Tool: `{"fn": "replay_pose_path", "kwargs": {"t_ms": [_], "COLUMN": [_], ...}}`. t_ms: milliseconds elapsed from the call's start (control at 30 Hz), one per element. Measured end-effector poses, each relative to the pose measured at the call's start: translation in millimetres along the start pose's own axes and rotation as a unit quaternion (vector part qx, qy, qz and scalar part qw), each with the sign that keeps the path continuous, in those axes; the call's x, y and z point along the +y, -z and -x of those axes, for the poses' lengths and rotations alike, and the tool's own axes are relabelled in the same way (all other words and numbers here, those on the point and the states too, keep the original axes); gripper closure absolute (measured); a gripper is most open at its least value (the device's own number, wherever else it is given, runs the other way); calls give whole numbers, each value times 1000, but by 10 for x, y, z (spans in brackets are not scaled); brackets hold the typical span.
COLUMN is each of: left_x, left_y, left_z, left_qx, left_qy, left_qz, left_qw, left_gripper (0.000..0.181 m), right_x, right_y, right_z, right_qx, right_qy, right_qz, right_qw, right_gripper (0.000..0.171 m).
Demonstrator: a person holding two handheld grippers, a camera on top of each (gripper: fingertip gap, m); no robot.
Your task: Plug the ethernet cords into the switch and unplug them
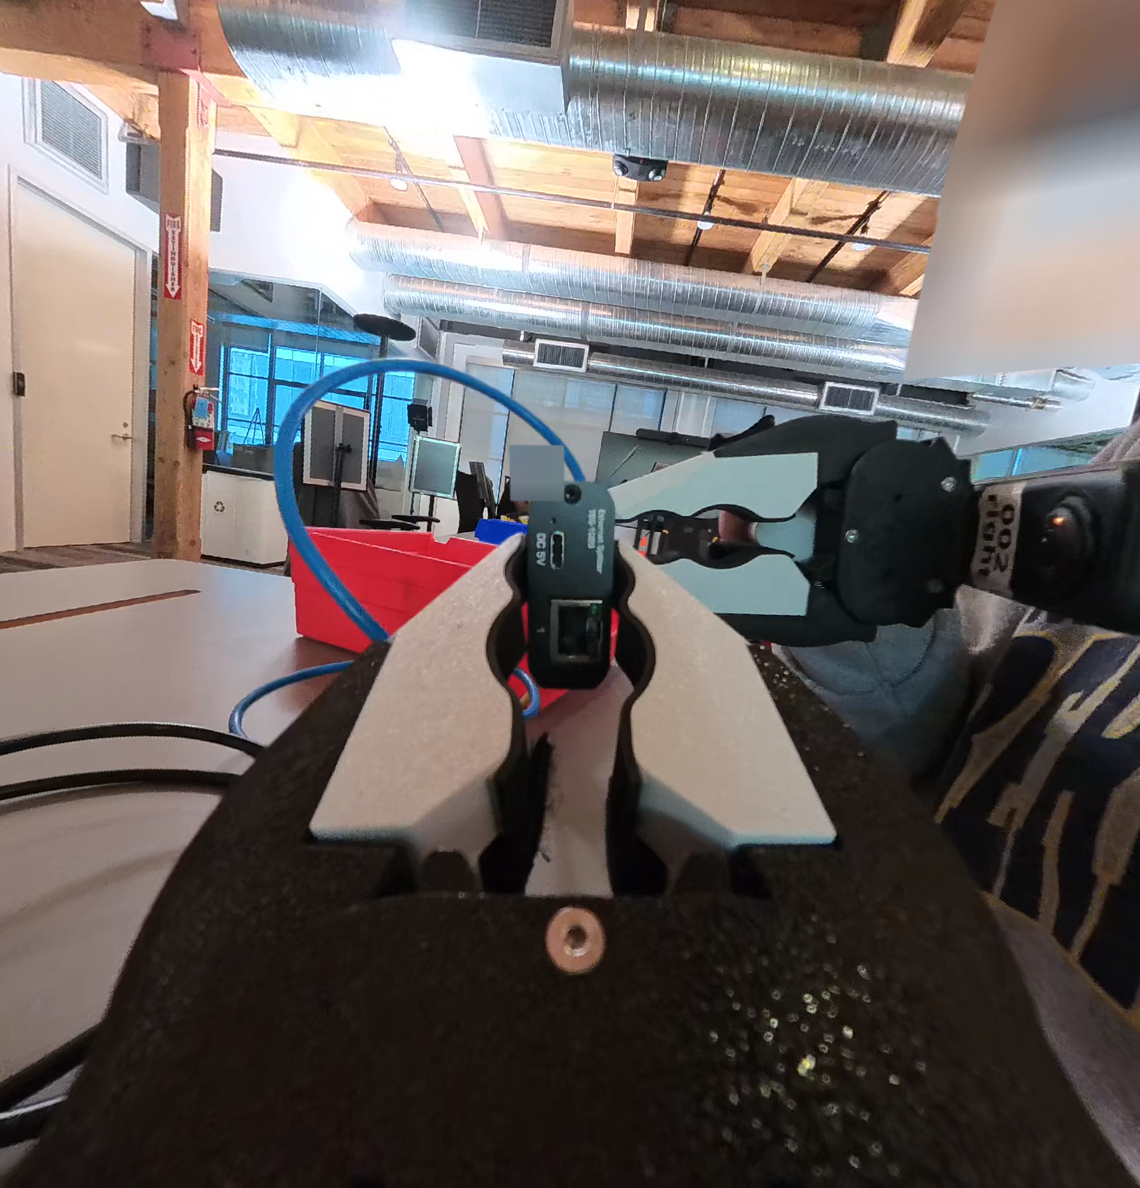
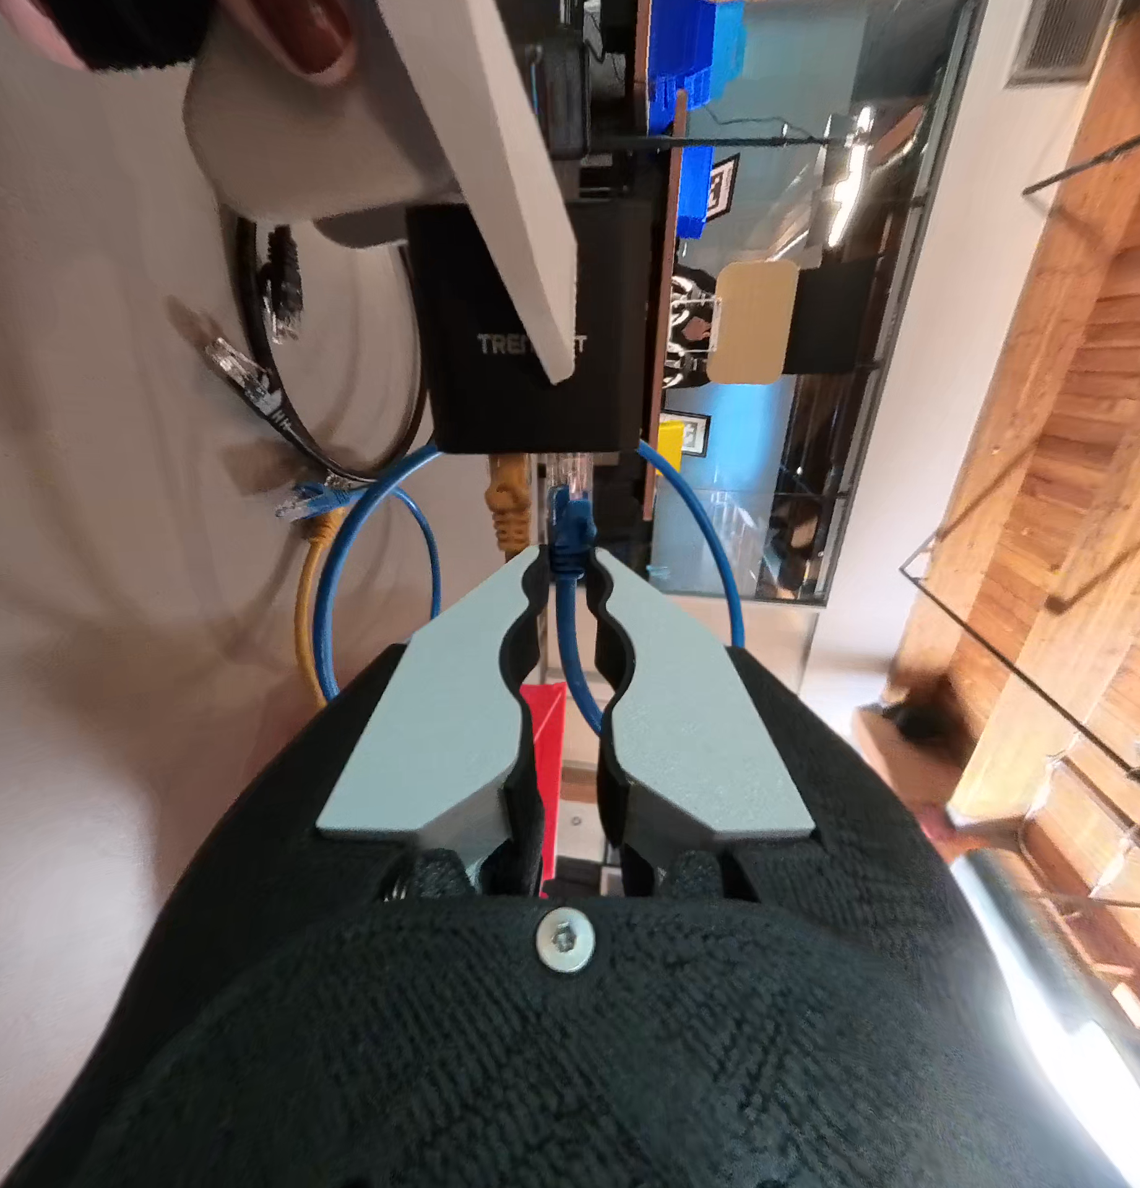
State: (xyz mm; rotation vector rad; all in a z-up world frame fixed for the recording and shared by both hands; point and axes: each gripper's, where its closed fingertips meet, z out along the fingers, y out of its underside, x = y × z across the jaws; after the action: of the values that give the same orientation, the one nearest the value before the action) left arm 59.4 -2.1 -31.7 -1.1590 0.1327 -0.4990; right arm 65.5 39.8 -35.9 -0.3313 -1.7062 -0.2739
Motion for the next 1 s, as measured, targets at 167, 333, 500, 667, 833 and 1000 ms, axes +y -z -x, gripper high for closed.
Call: {"fn": "replay_pose_path", "kwargs": {"t_ms": [167,333,500,667,833,1000], "left_x": [49,144,212,182,171,204], "left_y": [-16,-35,-39,-9,1,-7], "left_z": [33,62,59,-22,-60,-123], "left_qx": [-1,-20,-14,20,37,65], "left_qy": [8,-25,-31,-27,-21,-10], "left_qz": [9,48,77,70,65,77], "left_qw": [1000,998,996,997,997,995], "left_gripper": [160,160,161,160,160,160], "right_x": [31,63,87,10,-54,-54], "right_y": [-19,-34,-35,82,167,247], "right_z": [21,42,125,56,-10,10], "right_qx": [2,12,32,100,121,104], "right_qy": [-18,-4,9,42,68,98], "right_qz": [11,-5,-33,-102,-124,-169], "right_qw": [1000,1000,999,989,983,975], "right_gripper": [163,163,163,164,163,163]}}
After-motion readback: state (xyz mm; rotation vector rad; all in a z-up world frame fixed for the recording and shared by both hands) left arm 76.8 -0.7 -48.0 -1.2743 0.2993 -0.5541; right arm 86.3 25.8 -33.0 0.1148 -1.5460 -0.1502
